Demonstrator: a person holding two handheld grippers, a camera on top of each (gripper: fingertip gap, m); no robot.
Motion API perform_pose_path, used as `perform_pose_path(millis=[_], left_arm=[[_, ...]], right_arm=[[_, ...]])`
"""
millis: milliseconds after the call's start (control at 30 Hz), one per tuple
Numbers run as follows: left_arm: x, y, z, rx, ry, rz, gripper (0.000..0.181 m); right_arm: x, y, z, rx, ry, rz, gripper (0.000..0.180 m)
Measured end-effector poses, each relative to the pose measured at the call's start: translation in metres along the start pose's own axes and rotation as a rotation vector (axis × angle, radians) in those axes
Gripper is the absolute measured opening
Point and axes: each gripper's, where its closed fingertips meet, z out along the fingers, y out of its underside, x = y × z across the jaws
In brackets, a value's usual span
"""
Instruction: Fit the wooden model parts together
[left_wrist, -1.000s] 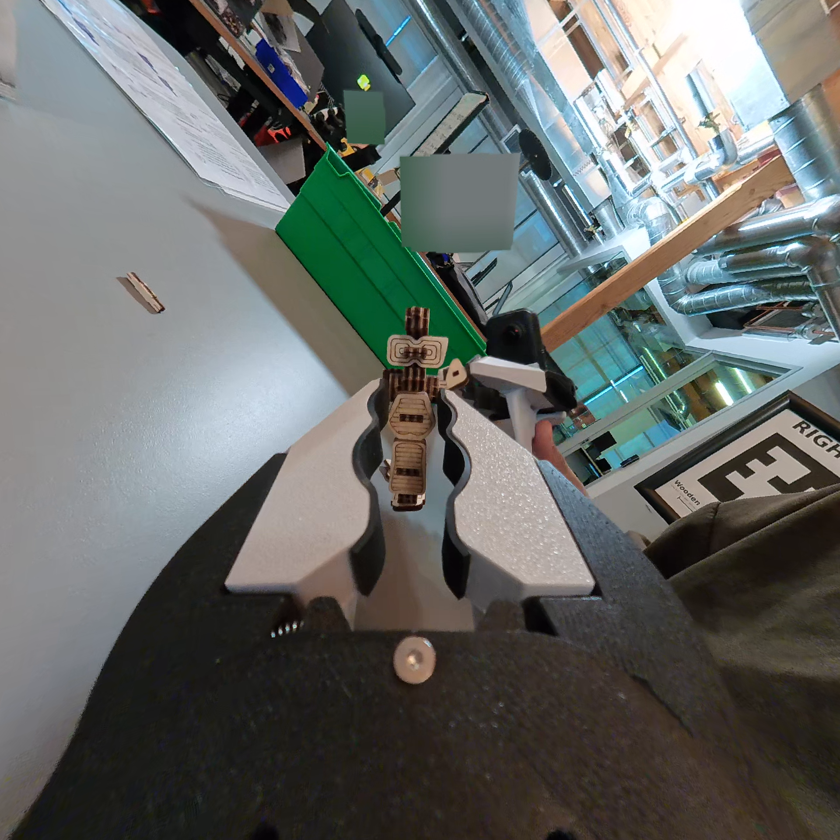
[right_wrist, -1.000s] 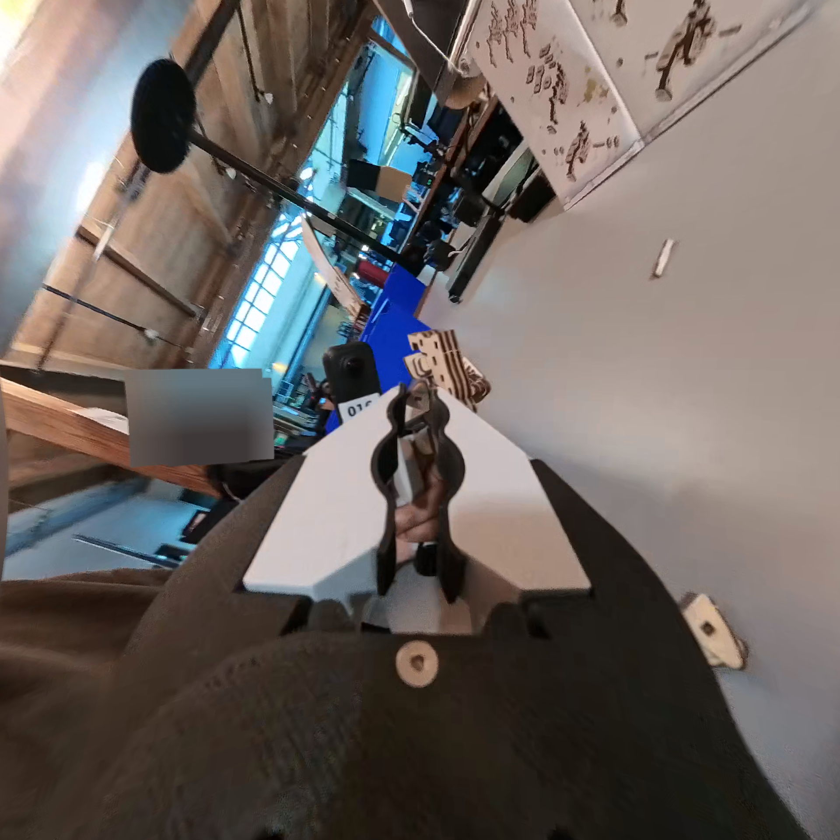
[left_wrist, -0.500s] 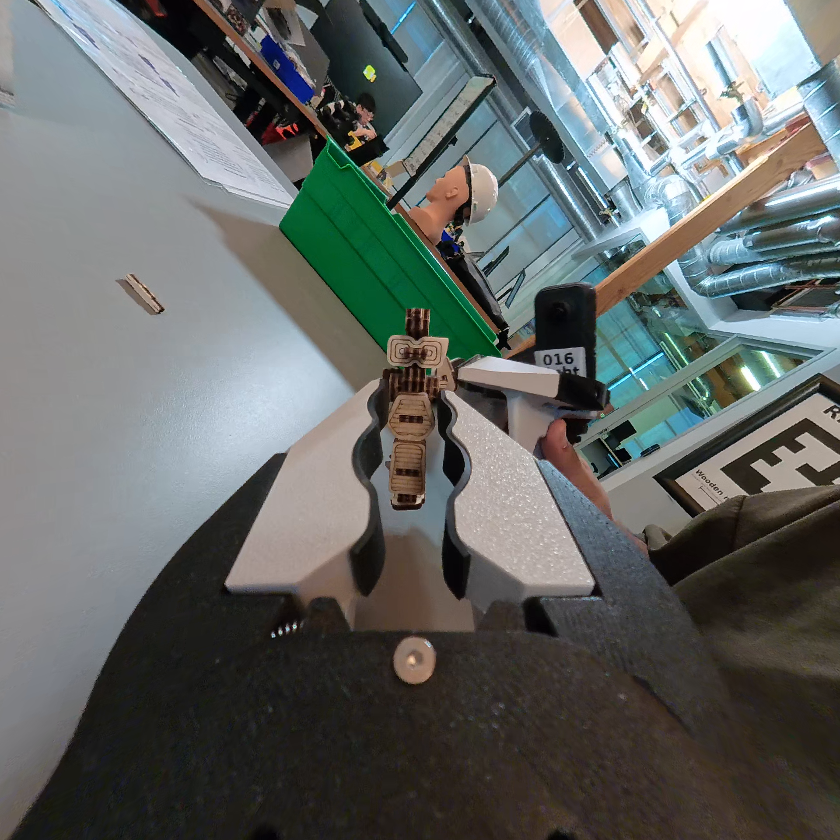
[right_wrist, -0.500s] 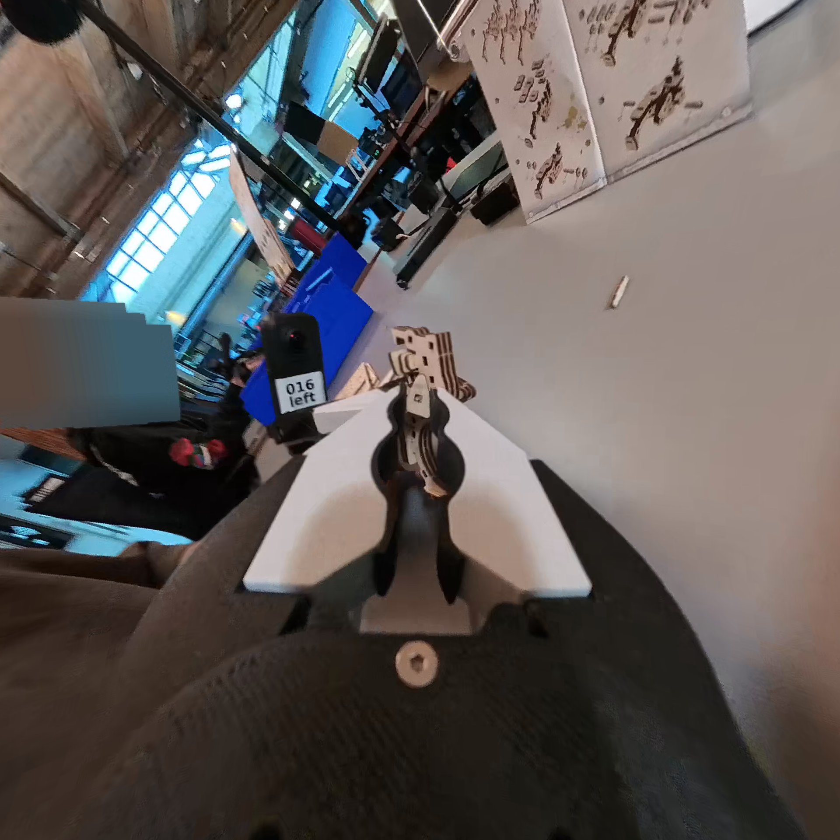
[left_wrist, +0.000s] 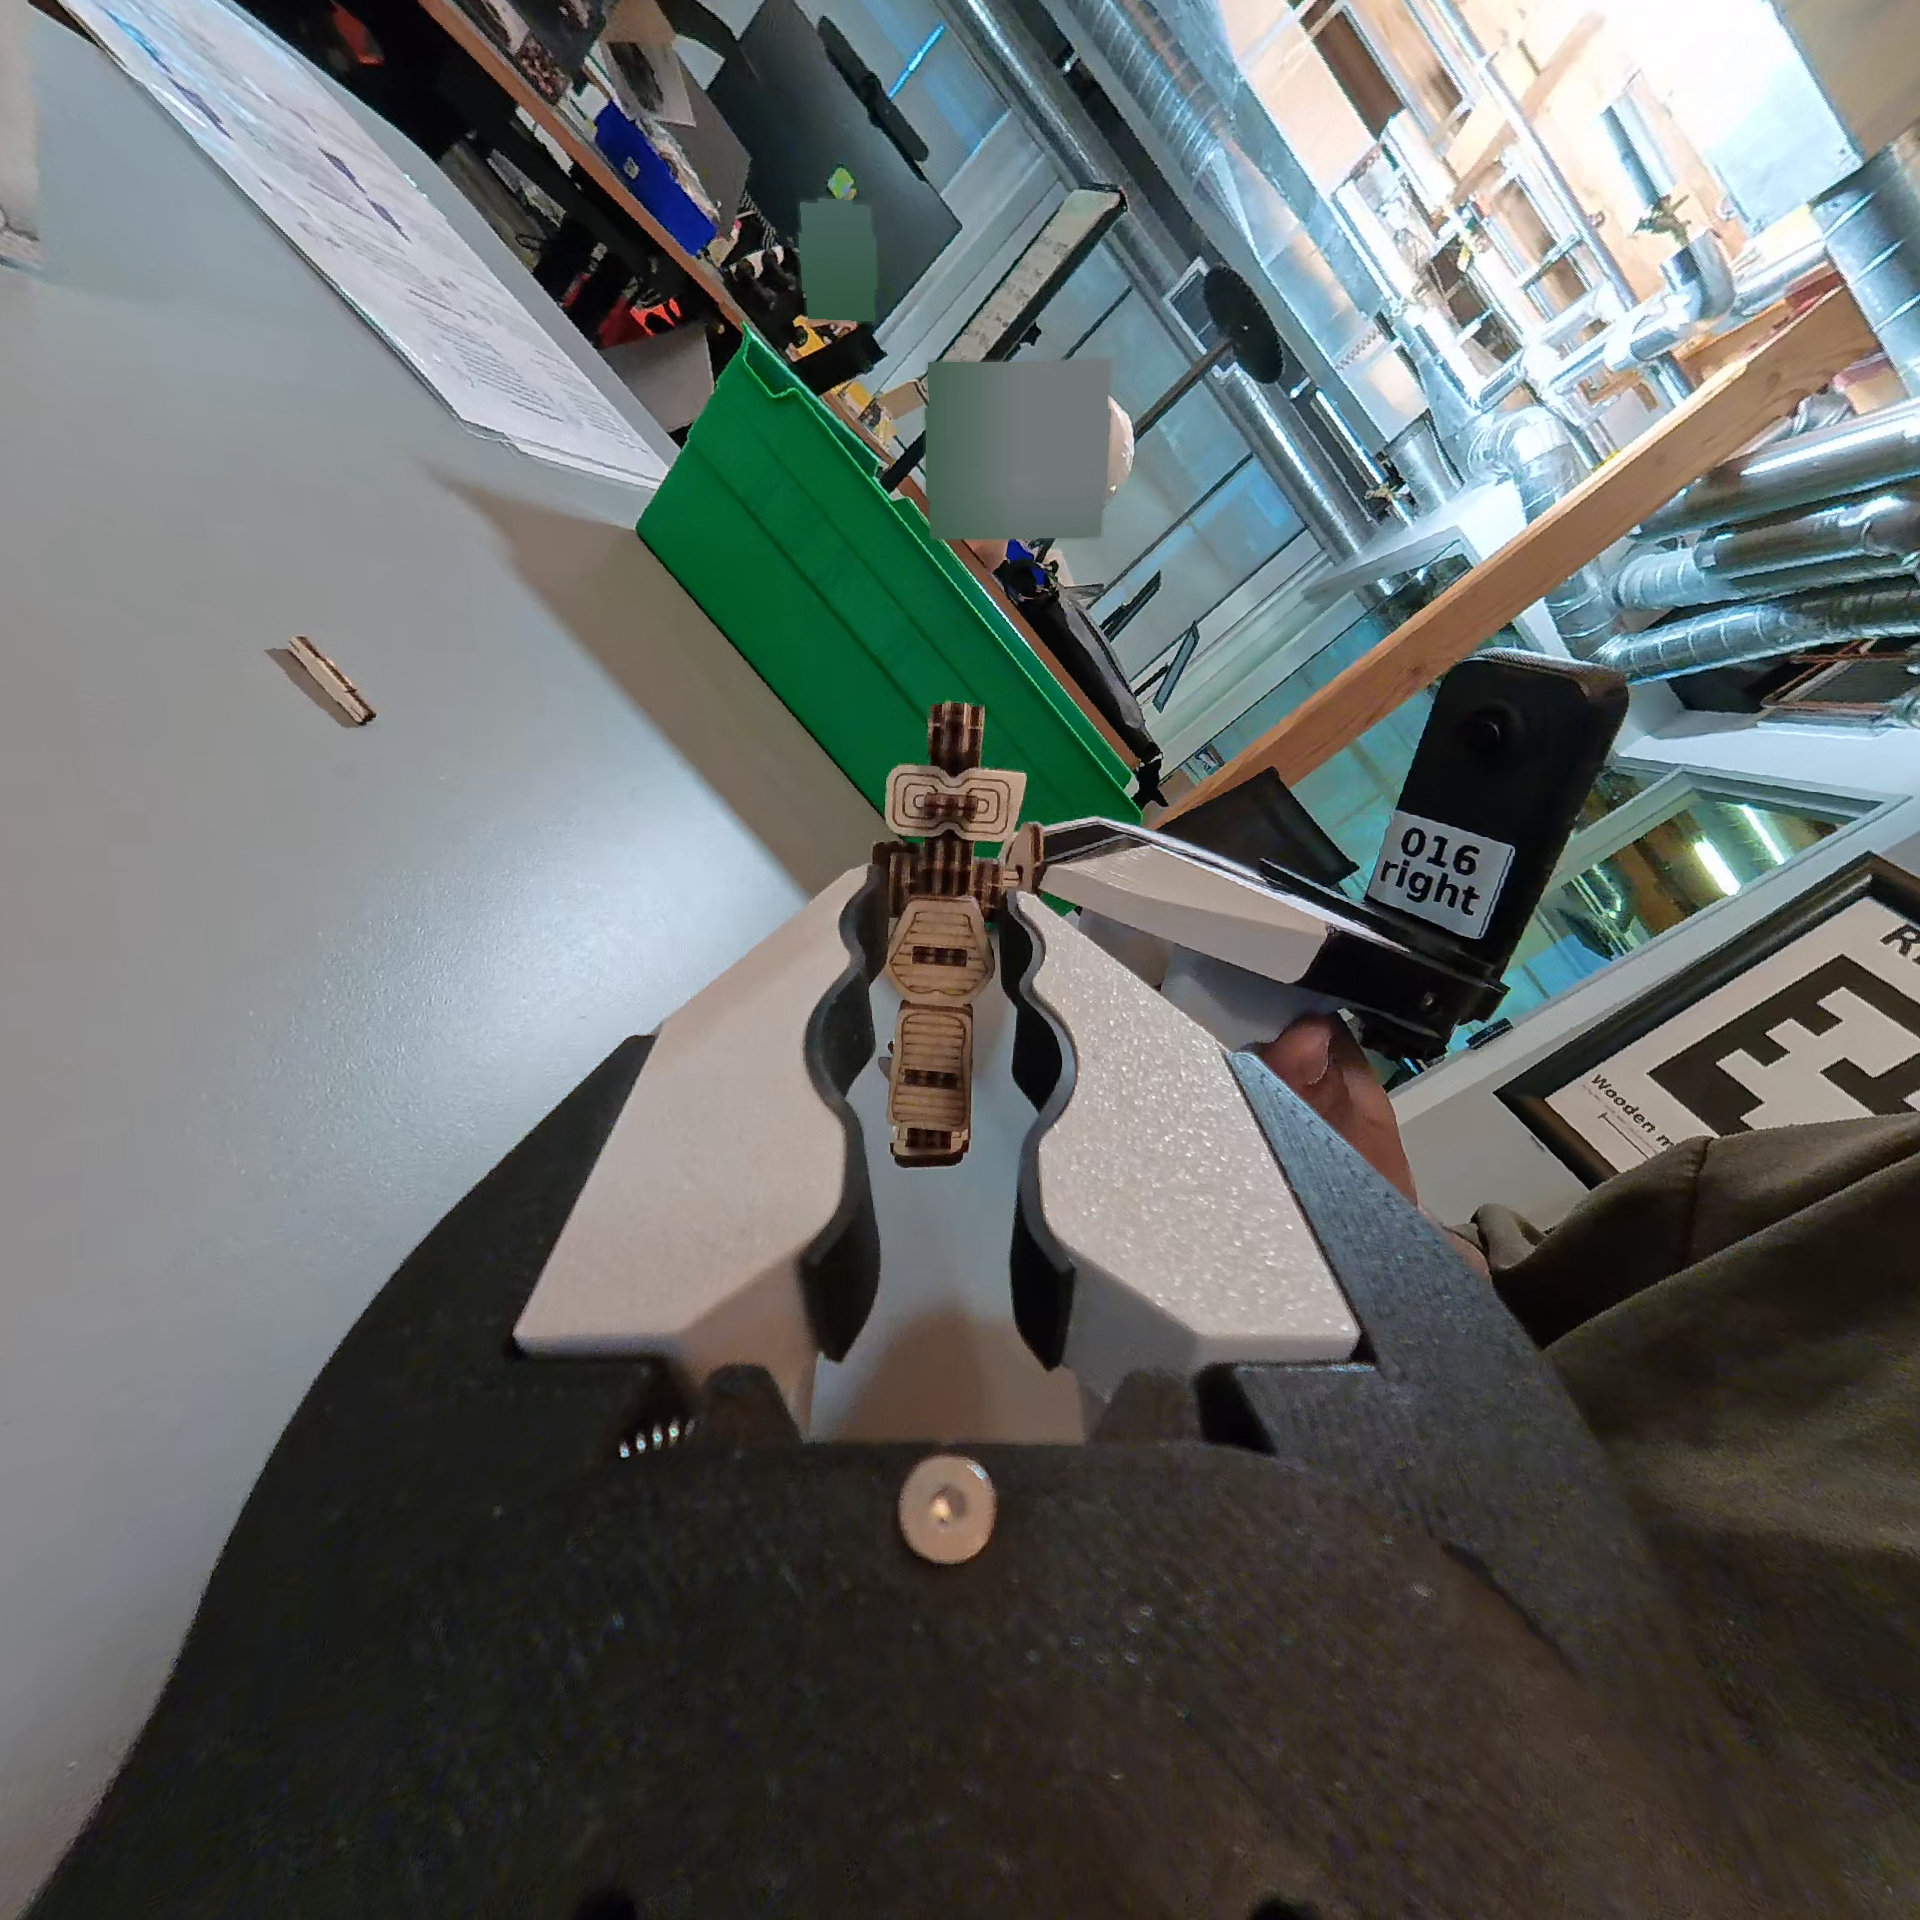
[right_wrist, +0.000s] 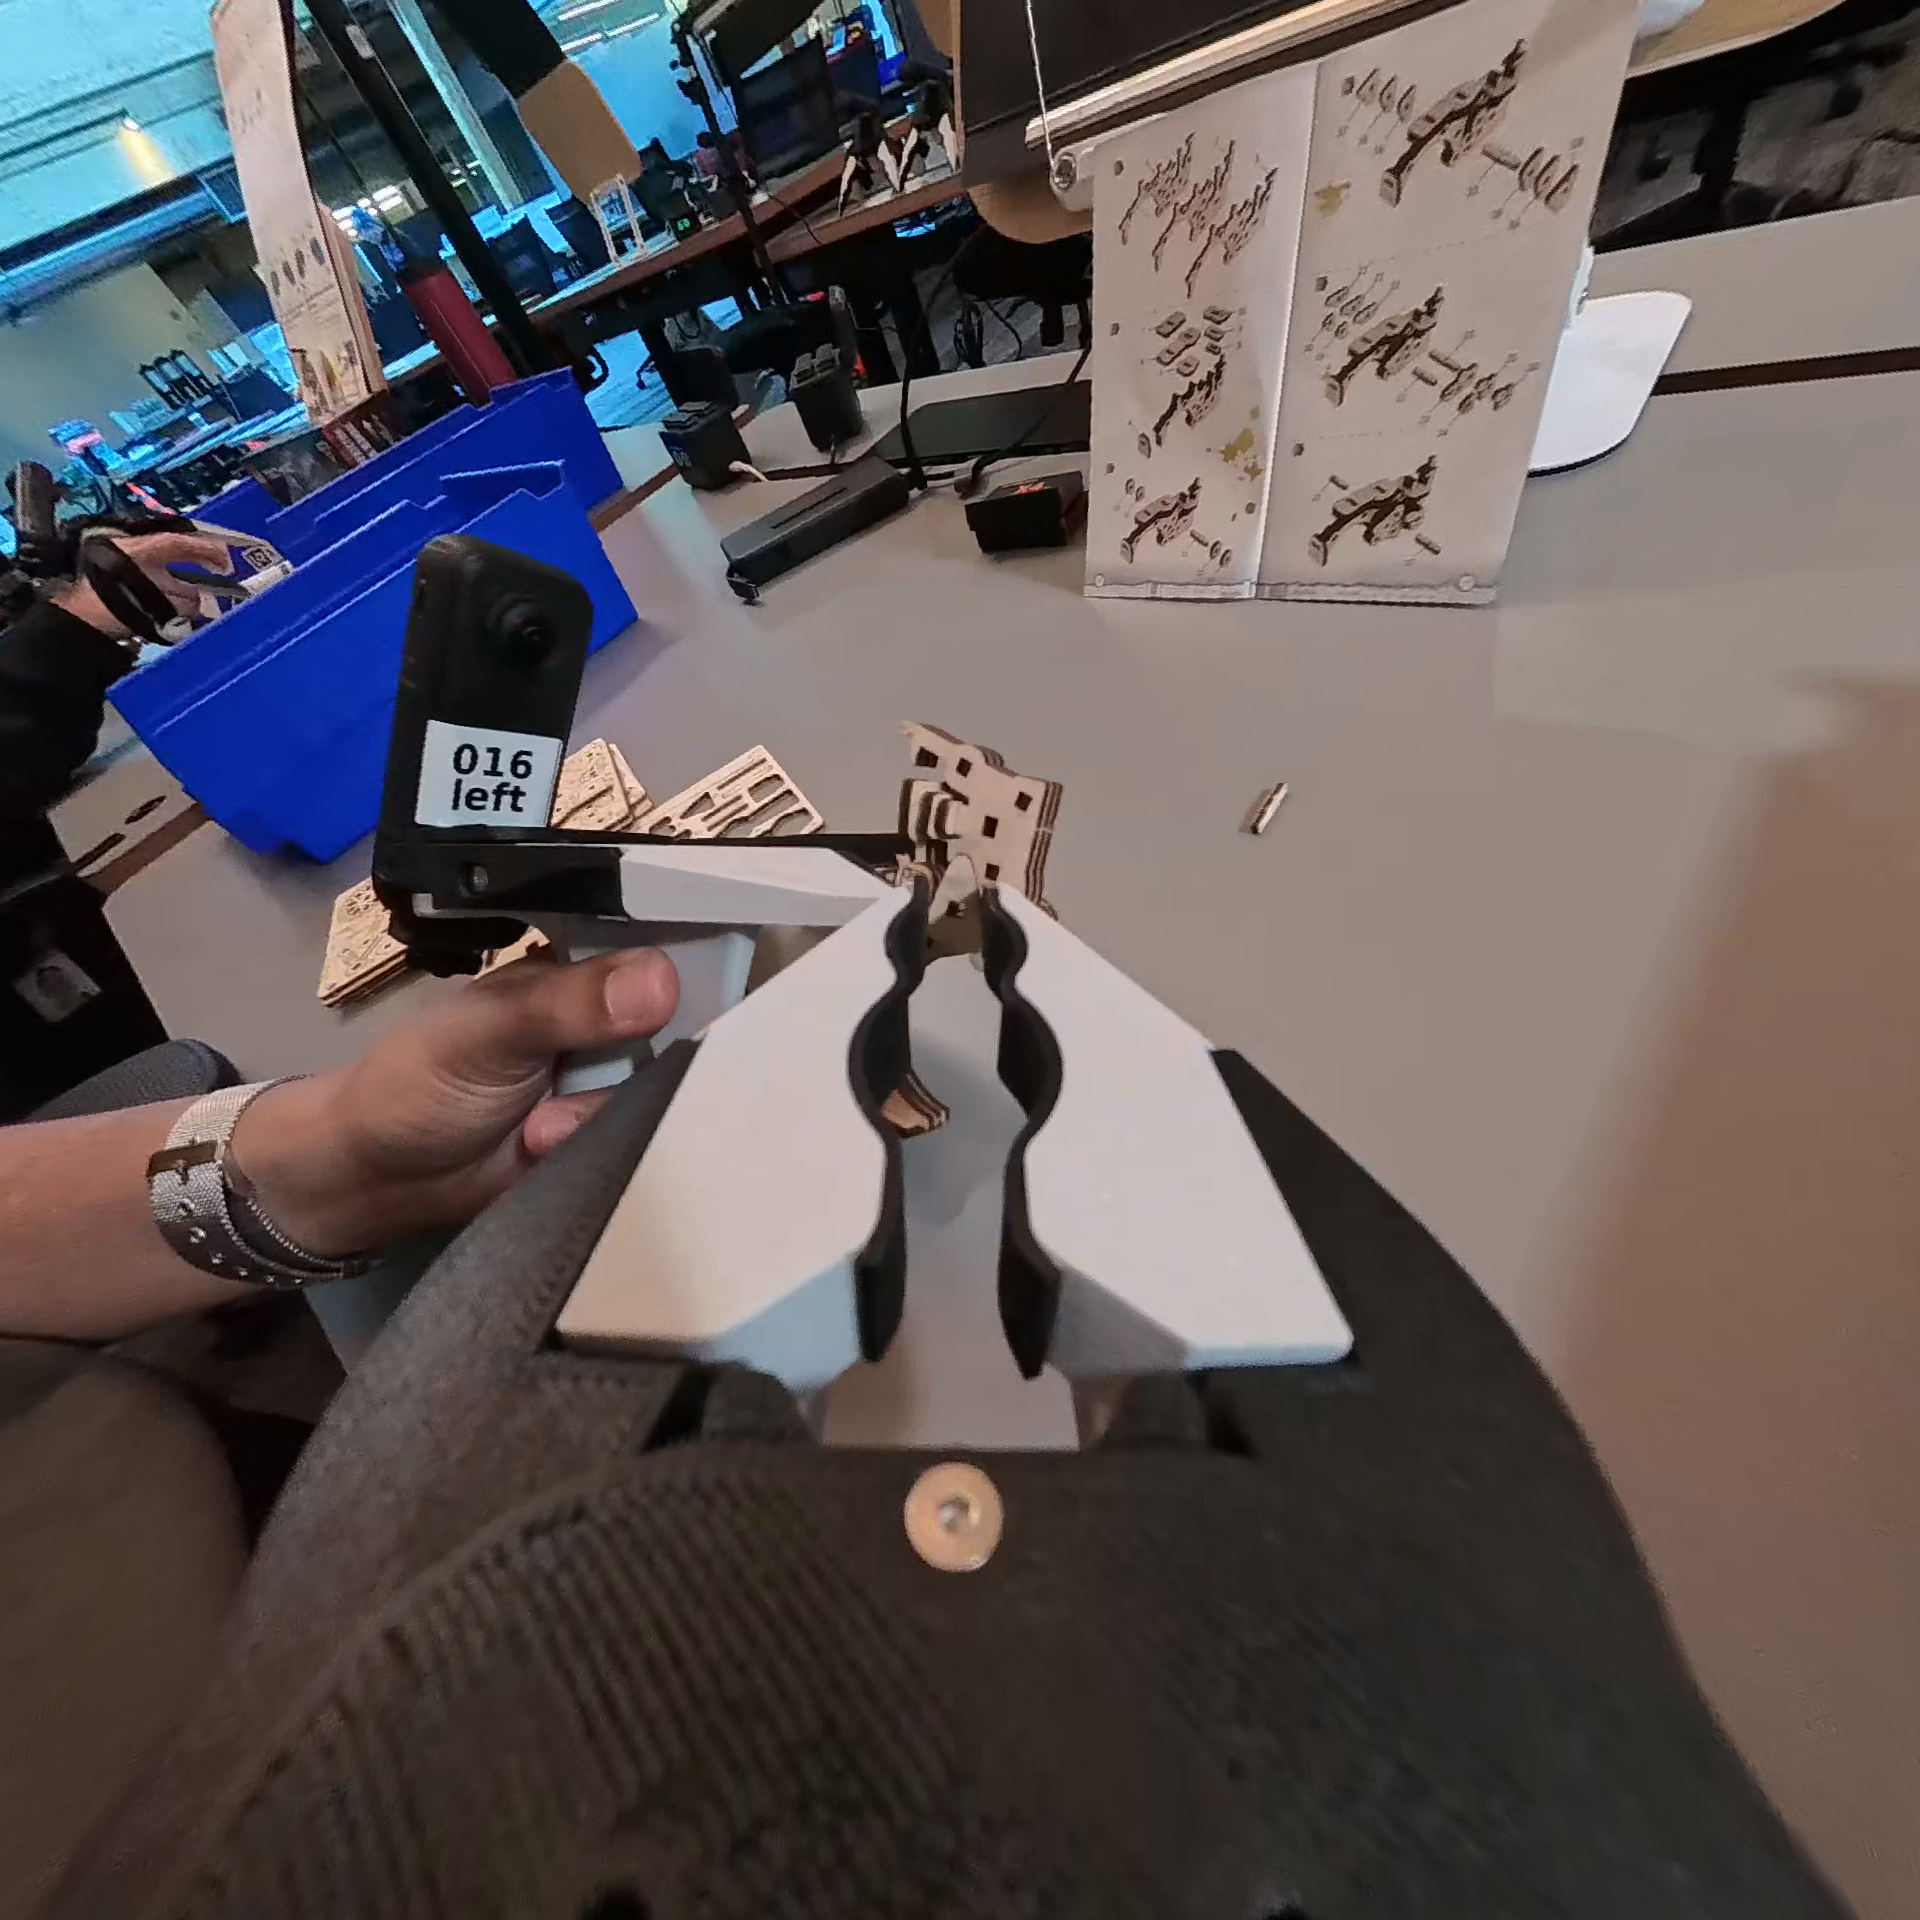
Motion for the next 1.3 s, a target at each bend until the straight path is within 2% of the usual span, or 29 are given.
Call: perform_pose_path(millis=[600,1300], left_arm=[[0.000,0.000,0.001,0.001,-0.008,0.011,0.018],[-0.005,-0.012,-0.006,0.064,0.029,-0.108,0.018]], right_arm=[[-0.001,0.001,0.000,-0.004,0.020,-0.042,0.009],[0.005,-0.016,-0.009,0.081,0.037,-0.123,0.013]])
